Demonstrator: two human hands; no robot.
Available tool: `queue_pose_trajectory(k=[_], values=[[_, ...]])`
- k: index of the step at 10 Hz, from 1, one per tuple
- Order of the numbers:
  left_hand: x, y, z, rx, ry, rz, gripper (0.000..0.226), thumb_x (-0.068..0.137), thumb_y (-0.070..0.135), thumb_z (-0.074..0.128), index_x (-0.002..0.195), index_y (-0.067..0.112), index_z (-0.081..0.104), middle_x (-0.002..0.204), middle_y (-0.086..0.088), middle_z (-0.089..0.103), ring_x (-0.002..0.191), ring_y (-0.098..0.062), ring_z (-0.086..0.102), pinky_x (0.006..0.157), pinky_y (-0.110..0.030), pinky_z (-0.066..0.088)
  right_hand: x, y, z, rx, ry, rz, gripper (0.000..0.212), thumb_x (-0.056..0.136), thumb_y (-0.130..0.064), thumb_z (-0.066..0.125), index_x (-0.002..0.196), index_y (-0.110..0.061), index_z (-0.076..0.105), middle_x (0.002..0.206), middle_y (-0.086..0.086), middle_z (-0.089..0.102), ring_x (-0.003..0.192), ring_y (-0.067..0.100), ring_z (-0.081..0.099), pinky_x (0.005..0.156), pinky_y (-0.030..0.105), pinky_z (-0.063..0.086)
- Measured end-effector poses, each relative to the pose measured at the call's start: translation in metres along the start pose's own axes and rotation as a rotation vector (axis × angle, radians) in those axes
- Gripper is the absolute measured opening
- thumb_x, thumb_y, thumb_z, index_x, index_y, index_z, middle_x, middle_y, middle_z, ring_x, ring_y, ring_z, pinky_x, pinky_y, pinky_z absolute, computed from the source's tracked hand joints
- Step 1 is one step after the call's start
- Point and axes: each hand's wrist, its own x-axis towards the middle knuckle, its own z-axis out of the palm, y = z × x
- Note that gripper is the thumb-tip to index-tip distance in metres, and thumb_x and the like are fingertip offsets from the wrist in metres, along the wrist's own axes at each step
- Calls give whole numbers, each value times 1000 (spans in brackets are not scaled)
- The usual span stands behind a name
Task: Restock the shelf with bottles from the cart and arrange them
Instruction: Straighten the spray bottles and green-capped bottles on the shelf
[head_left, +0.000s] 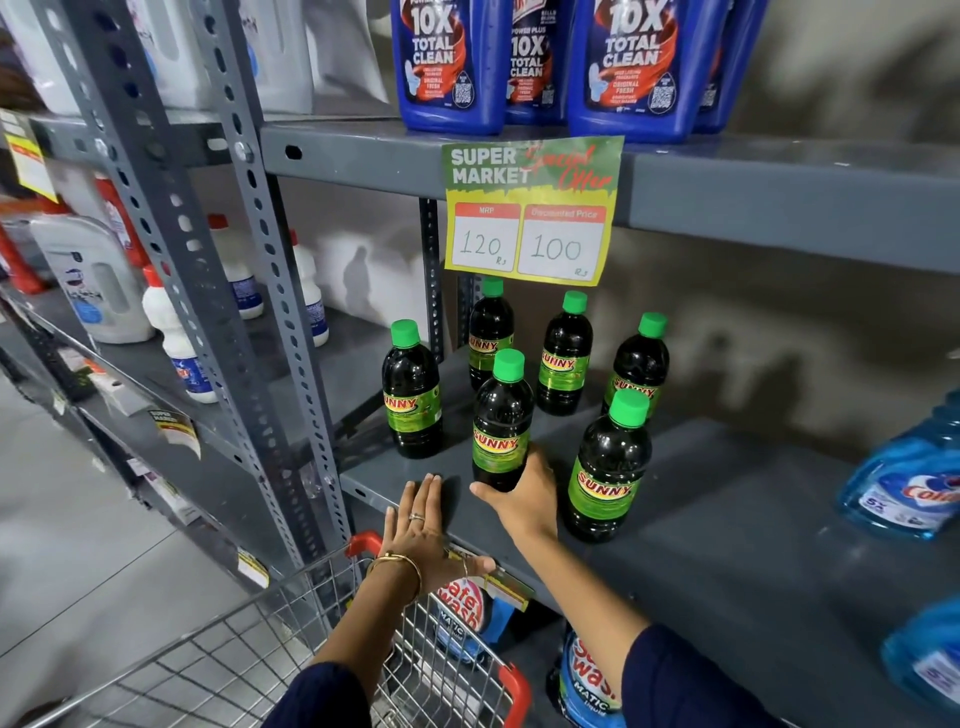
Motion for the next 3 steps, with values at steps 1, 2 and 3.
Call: queue_pose_trajectory(k=[1, 2, 3], values=[[-2, 2, -2, 10, -2, -6, 133, 52, 81, 57, 141, 20, -22, 155, 2, -21, 140, -19, -23, 116, -44, -9, -8, -3, -3, -26, -41, 42, 79, 60, -22, 85, 123, -6, 42, 127, 17, 54, 120, 30, 49, 97, 36, 41], [-3, 4, -3, 25, -21, -13, 132, 53, 82, 55, 140, 20, -23, 154, 3, -24, 140, -18, -25, 116, -44, -9, -15, -2, -7, -17, -112, 70, 93, 66, -20, 82, 139, -5, 27, 141, 18, 43, 131, 29, 39, 107, 35, 33], [-5, 5, -7, 63, -39, -39, 129, 56, 81, 53, 140, 20, -24, 153, 3, -25, 140, -18, -24, 117, -43, -8, -29, -5, -14, -24, -178, 53, 99, 72, -20, 78, 145, -5, 13, 151, 15, 30, 138, 27, 29, 112, 34, 26]])
